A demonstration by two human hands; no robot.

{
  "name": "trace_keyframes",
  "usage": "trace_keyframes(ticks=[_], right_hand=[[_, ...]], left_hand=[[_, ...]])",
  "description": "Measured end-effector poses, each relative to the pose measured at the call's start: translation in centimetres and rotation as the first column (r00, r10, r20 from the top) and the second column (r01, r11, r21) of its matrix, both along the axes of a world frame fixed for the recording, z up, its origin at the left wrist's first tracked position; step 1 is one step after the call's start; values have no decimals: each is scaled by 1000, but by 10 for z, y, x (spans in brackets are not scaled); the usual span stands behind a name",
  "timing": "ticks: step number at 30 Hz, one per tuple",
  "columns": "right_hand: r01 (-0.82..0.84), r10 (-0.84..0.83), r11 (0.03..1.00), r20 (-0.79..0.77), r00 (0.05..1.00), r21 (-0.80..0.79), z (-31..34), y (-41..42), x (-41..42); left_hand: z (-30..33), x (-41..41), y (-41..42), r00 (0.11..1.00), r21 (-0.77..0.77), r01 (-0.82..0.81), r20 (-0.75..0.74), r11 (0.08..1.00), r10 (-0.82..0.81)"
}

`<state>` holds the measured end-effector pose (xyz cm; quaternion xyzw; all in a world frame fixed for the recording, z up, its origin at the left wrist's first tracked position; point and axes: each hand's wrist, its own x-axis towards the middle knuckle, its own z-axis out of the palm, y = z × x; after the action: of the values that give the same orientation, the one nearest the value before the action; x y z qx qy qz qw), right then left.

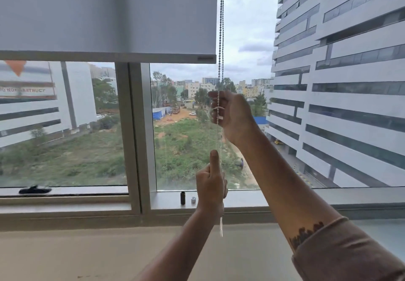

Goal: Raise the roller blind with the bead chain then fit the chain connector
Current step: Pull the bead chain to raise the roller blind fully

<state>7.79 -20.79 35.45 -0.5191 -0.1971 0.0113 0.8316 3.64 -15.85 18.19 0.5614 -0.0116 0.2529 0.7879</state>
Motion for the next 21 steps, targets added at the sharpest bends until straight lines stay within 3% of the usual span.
trace_keyframes(ticks=[9,15,19,21], right_hand=[[-2,-1,999,58,998,49,31,5,-5],[135,-137,990,105,985,25,7,2,-10],[125,-132,990,129,983,60,-9,0,-15],[111,-120,992,174,977,63,-15,-2,-18]], left_hand=[[-52,-5,-7,997,-5,16,-74,1000,-17],[-80,-14,-5,992,62,25,-125,998,-17],[-90,-17,0,992,183,49,-122,982,-27],[-91,-18,5,983,163,131,-146,978,-107]])
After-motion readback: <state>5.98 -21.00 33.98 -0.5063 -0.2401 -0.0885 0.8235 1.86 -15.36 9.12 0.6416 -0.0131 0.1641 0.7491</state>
